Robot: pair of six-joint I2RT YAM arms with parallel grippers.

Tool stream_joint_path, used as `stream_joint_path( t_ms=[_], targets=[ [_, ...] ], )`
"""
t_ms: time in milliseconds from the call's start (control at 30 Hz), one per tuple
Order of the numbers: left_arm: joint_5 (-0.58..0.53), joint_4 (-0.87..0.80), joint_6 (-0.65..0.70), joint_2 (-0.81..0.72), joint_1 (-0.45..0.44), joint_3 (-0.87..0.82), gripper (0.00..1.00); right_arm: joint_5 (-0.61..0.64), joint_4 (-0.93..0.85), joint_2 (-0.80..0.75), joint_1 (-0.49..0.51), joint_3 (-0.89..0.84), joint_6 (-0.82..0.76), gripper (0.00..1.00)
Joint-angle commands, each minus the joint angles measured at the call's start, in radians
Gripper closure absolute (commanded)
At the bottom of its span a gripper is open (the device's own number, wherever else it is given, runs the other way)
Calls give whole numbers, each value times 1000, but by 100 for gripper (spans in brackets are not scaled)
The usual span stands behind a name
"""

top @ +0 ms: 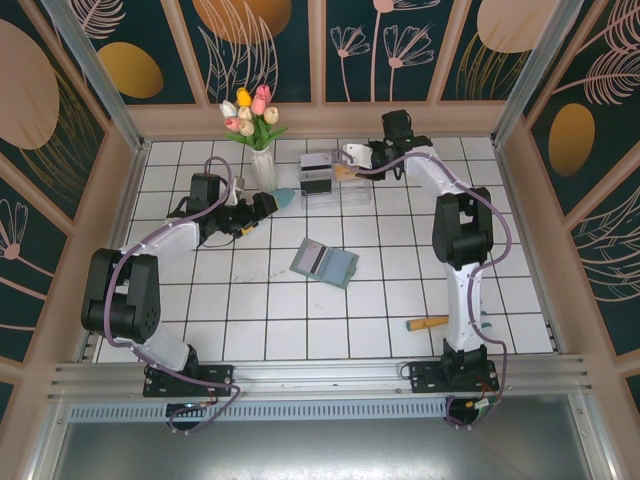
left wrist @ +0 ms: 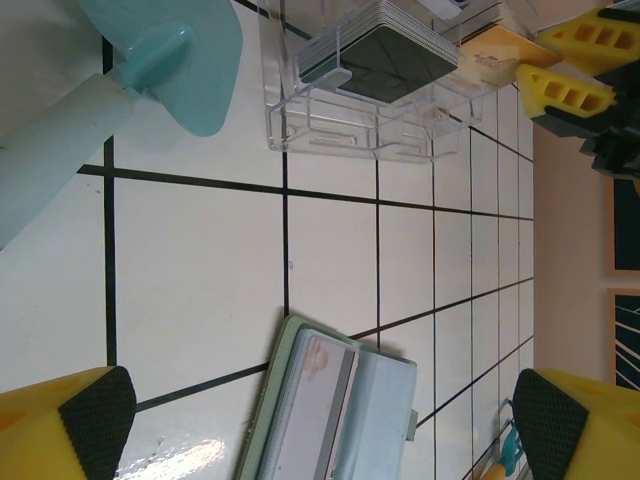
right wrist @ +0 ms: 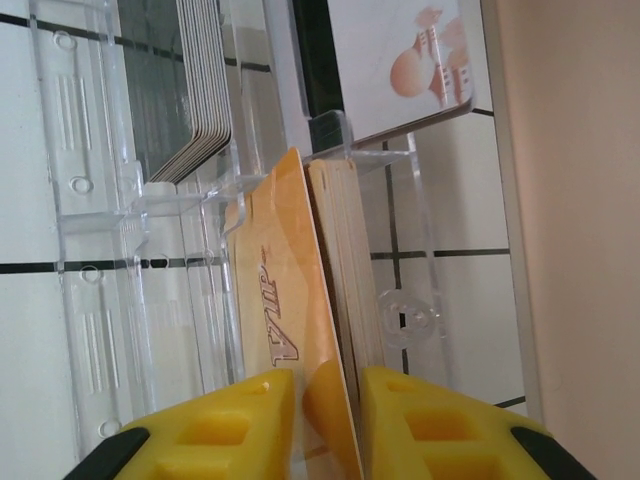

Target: Take the credit cards out of the card holder

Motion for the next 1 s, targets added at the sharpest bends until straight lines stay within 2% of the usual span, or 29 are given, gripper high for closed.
stream_joint_path(
  t_ms=[0, 333, 567, 967],
  targets=[
    [29, 22, 15, 7, 6, -2, 2, -5, 32, -16, -3, -23, -21, 74],
    [31, 23, 15, 4, 6, -2, 2, -44, 106, -86, -8, -67, 22, 74],
    [31, 26, 13, 0, 7, -6, 1, -20, 167, -118, -7, -108, 8, 77],
    [34, 28, 12, -5, 6, -12, 1, -19, 145, -93, -1, -117, -7, 76]
  ],
)
